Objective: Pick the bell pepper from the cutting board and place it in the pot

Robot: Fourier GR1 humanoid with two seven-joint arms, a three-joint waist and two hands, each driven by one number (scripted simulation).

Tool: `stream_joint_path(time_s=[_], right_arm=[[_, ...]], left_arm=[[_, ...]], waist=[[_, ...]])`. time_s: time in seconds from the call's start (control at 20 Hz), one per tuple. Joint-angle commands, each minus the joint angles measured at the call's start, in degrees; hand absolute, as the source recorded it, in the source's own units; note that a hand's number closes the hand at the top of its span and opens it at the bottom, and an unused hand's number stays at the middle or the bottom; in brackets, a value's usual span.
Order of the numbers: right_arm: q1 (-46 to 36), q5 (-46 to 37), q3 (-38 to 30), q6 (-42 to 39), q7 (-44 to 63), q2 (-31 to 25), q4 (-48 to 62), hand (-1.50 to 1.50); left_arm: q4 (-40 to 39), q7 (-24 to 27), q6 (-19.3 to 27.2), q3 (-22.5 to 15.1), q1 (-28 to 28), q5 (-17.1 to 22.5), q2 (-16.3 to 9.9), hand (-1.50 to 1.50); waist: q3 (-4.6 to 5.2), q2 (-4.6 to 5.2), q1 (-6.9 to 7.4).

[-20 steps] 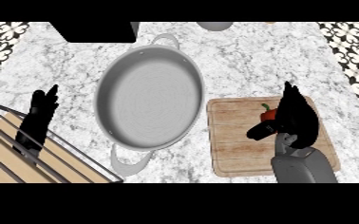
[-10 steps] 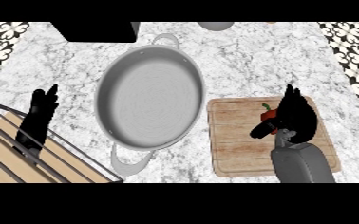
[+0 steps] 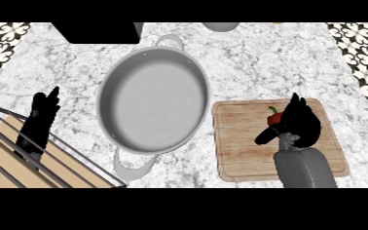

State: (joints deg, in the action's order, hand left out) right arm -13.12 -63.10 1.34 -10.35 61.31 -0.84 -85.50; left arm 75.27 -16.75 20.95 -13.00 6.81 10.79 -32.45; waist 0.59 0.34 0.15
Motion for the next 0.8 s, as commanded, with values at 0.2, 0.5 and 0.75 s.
stream_joint_path(time_s=[0.2, 0.5, 0.75], right_arm=[[-2.1, 2.2, -4.5, -0.8, 1.3, -0.8, 4.1, -1.5], [-2.0, 0.9, -5.3, 5.1, -1.8, 0.4, 10.2, -1.5], [-3.8, 1.5, -7.0, 5.8, -2.3, 0.5, 13.3, -1.5]], left_arm=[[-0.3, -0.2, -1.4, 1.8, 1.6, -3.4, 2.0, 0.0], [-2.0, 1.2, -3.4, 3.5, 1.4, -4.4, 3.3, 0.0], [4.8, -5.6, -4.7, 5.4, 0.6, -4.7, 0.8, 0.0]], waist=[[-0.59, -0.33, -0.19], [-0.59, -0.27, -0.16], [-0.62, -0.33, 0.17]])
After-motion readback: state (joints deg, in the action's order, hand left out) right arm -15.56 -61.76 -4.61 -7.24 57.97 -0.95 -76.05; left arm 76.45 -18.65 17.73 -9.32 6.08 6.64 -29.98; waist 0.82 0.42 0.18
